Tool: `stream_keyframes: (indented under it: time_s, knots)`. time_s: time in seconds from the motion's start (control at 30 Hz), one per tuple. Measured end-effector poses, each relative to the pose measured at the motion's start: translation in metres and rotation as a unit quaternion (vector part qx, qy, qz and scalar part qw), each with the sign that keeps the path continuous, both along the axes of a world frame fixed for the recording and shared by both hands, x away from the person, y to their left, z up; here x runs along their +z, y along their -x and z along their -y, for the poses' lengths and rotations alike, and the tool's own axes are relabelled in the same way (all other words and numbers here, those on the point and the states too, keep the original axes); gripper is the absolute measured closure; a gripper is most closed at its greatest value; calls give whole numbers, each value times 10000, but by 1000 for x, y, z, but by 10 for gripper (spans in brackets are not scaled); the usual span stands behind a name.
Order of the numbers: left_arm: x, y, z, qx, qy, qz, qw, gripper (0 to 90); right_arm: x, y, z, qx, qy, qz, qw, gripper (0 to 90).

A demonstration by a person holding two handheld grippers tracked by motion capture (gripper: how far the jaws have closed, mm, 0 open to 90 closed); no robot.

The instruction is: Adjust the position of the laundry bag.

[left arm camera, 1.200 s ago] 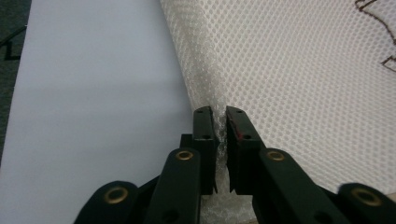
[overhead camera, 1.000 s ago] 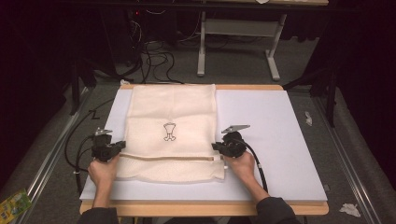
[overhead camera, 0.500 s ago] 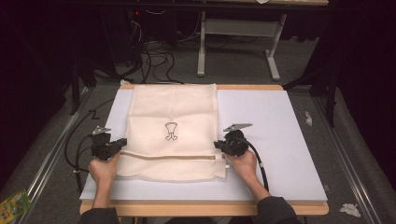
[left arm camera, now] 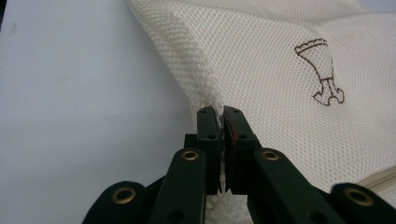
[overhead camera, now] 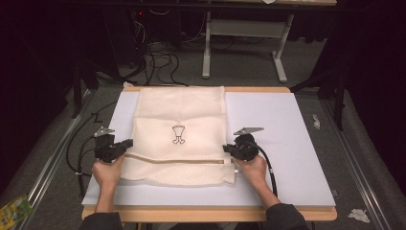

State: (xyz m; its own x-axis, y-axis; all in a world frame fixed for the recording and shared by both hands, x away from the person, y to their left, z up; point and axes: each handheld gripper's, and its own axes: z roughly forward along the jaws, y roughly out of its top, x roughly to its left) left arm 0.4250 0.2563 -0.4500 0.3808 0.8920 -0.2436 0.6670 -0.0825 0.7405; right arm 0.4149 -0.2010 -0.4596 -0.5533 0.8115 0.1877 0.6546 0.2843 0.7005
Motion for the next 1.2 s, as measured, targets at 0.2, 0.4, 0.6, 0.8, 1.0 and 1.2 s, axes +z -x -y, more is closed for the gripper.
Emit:
stream_keyframes:
  time_s: [0.2,0.4,0.6,0.8,1.0,1.2]
  knots:
    - [4,0,6,-16,32,71,10000,866,1,0,9,-29,-60,29,10000,869]
    - [8,-2,16,-147,14,67,9999,866,5,4,23,-138,-48,64,9999,868]
    - [13,-3,30,-240,5,183,9995,866,8,4,36,-227,-64,80,9997,868]
    - [15,-4,41,-361,-23,188,9992,866,9,7,49,-290,-44,102,9995,868]
    - [18,-6,54,-444,12,252,9987,866,10,9,62,-415,-72,106,9991,868]
    - [22,-7,72,-619,-79,243,9978,866,11,16,80,-557,-123,144,9983,867]
